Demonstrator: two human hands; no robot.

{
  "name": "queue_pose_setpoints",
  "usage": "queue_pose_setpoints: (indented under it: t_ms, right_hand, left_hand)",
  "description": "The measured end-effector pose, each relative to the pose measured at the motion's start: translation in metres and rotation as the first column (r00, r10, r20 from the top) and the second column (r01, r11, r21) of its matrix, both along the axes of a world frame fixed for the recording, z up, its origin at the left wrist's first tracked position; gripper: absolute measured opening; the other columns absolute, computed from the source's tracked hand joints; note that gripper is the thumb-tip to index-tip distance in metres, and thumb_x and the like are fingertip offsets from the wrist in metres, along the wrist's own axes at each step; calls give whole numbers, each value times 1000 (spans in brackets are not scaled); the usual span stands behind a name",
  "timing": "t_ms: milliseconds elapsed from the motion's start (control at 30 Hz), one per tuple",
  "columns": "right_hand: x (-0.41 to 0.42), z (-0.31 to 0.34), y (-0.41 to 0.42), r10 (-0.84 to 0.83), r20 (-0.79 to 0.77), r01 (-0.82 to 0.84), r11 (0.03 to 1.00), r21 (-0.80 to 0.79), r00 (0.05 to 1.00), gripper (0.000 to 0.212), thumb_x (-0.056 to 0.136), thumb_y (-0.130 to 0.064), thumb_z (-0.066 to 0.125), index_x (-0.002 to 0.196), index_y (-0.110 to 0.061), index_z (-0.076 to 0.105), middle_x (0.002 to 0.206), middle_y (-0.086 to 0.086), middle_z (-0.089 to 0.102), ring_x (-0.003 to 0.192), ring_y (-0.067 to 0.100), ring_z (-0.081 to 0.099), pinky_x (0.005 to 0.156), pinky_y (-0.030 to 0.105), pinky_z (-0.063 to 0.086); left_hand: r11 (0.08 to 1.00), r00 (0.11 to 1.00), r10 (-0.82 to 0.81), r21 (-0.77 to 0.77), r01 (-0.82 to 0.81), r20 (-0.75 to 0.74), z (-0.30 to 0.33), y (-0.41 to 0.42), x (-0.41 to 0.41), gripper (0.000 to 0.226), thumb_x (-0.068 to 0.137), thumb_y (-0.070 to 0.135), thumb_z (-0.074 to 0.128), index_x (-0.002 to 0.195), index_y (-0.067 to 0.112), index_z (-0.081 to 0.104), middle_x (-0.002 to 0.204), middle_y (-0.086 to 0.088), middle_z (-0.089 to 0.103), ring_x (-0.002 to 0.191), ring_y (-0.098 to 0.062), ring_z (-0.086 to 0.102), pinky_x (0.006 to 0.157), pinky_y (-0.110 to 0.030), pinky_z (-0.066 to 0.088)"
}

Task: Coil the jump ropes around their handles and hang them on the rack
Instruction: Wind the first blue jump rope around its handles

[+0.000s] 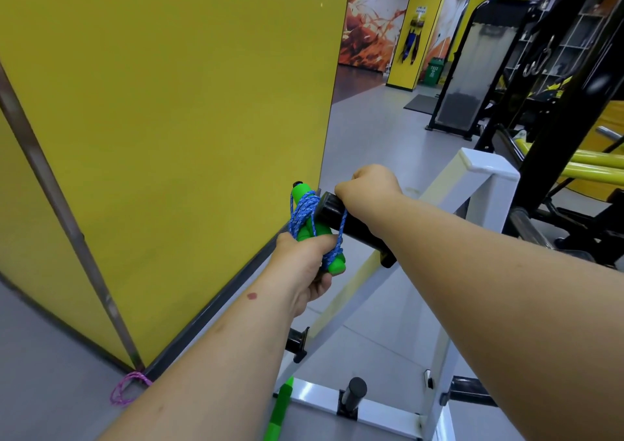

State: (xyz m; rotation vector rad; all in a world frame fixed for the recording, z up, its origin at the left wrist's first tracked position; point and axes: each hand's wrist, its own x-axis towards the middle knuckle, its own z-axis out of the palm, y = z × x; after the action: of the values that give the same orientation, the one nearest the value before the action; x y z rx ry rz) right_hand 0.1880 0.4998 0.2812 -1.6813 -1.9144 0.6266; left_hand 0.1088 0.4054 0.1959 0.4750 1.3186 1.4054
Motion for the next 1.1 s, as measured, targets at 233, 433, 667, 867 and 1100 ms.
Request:
queue_pose_setpoints:
  t_ms: [233,433,667,867,1100]
  right_hand:
    - [11,0,-7,-7,25,6,998,65,1000,33,78,-2,53,63,-15,27,64,4,24,59,20,20,51,28,16]
    - [18,3,-7,51,125,-56,998,39,991,25,82,-4,54,66,-11,37,65,6,32,57,20,27,49,27,22]
    - [18,-2,-10,49,56,-55,993,101,997,7,86,-9,52,92,-12,51,81,4,48,77,26,45,55,29,32]
    - [19,-7,-12,101,5,-101,986,133,995,29,92,-8,41,112,-21,57,109,4,59,95,27,57,75,32,45]
    - [24,-10,-17,169,-26,-164,975,149,985,43,84,3,40,110,-26,58,108,-2,58,100,24,57,87,38,53]
  left_hand:
    - [962,971,-239,-128,240,23,8,-13,21,19,95,22,63,113,16,69,94,-7,74,68,-21,75,42,-18,40]
    - [966,969,-246,-88,244,-9,-4,-23,23,14,94,22,68,108,19,66,88,-3,73,67,-20,71,45,-18,38]
    - [949,952,-307,-68,307,13,-3,-24,29,7,96,24,69,100,20,65,78,-1,74,68,-20,73,48,-20,41]
    - [964,956,-264,-22,264,-129,-13,-14,41,5,95,24,69,95,24,64,83,-2,72,71,-21,70,57,-26,51]
    - [994,995,-96,52,96,-3,-27,-19,46,12,98,24,68,108,20,63,100,-7,73,78,-21,67,59,-27,55]
